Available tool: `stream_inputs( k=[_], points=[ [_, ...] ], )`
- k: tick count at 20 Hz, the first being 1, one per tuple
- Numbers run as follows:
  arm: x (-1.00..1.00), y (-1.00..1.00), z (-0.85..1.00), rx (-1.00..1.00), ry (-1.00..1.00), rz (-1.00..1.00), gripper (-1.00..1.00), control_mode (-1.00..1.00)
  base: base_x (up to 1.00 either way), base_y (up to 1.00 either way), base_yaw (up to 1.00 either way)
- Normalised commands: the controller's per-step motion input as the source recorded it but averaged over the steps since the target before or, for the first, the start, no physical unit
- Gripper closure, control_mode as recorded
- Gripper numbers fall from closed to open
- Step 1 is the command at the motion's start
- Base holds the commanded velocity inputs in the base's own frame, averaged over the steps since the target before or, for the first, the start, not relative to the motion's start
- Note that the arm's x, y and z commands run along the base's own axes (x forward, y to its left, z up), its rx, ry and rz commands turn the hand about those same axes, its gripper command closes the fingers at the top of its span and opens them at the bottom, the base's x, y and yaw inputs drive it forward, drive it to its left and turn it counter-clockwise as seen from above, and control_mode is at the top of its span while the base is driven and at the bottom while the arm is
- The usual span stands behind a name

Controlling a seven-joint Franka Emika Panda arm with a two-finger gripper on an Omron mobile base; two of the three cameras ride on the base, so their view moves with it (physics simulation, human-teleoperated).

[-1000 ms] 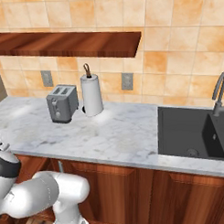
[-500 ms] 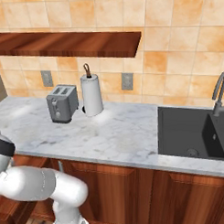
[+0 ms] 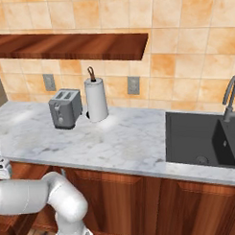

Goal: Take a straw from the drawer in front and place it inside the glass cup on the dining counter.

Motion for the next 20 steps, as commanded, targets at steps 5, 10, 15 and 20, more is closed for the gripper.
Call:
stream_inputs(
  k=[5, 10, 15, 20],
  points=[
    [0.40, 0.26, -0.28, -0.07, 0.00, 0.01, -1.00, -1.00, 0.00, 0.00, 0.00],
    [0.03, 0.22, -0.55, -0.07, 0.00, 0.04, -1.00, -1.00, 0.00, 0.00, 0.00],
    [0.00, 0.33, -0.44, -0.01, 0.00, 0.05, -1.00, -1.00, 0.00, 0.00, 0.00],
    [0.00, 0.21, -0.31, 0.00, 0.00, 0.04, -1.00, -1.00, 0.00, 0.00, 0.00]
  ],
)
